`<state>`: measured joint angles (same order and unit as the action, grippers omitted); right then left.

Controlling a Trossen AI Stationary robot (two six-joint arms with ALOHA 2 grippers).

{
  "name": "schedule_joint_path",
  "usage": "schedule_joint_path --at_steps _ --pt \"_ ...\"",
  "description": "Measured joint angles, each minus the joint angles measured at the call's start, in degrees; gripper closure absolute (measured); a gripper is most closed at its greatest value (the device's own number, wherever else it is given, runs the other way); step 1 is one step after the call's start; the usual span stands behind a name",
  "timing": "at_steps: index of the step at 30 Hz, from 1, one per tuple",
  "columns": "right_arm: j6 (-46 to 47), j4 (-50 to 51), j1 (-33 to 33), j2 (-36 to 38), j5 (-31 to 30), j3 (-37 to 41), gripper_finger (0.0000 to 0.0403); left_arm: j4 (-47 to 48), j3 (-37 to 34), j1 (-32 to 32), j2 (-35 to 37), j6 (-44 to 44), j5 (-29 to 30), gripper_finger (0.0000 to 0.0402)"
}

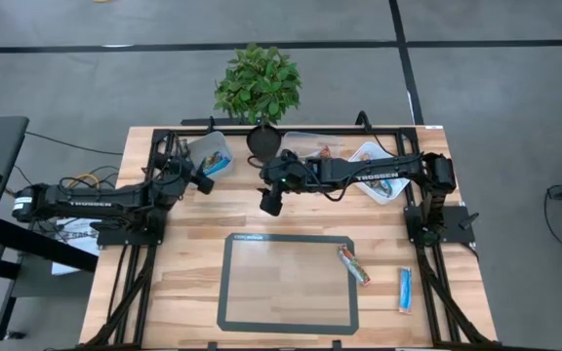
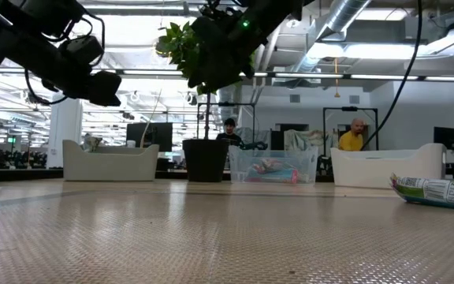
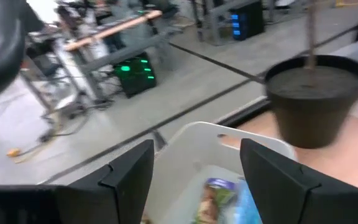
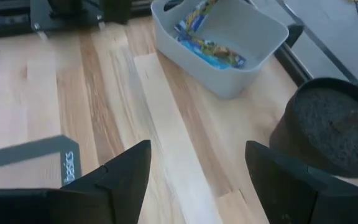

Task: Pick and place Granola Bars by type
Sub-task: Put the red granola bar into the transparent bin

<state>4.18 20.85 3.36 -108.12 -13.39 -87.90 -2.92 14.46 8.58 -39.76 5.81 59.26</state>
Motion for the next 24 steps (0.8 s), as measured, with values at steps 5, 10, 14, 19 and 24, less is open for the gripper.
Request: schedule_joint_path --at_steps 5,10,14,19,24 --pt "-0.2 3.8 -0.1 0.1 0.0 0.0 0.0148 -0.9 0.0 -0.1 1.2 0.1 -9.1 0.0168" --pt "-0.5 11.8 -0.1 0.1 0.0 0.0 0.0148 -1.1 0.0 -1.3 5.1 -1.2 -21.2 0.0168" --pt "-0.2 21.0 -0.2 0.1 0.7 0.2 0.0148 -1.3 -0.6 -3.3 10.2 -3.8 -38.4 0.0168" --pt "3.2 22.8 -0.8 2.8 5.3 5.5 0.0148 -1.1 -5.1 -5.8 19.1 -0.5 -48.7 0.0168" --pt "13.6 23.1 -2.5 8.2 6.1 12.8 0.0148 -0.6 -7.5 -8.9 26.6 0.2 -52.3 0.0168"
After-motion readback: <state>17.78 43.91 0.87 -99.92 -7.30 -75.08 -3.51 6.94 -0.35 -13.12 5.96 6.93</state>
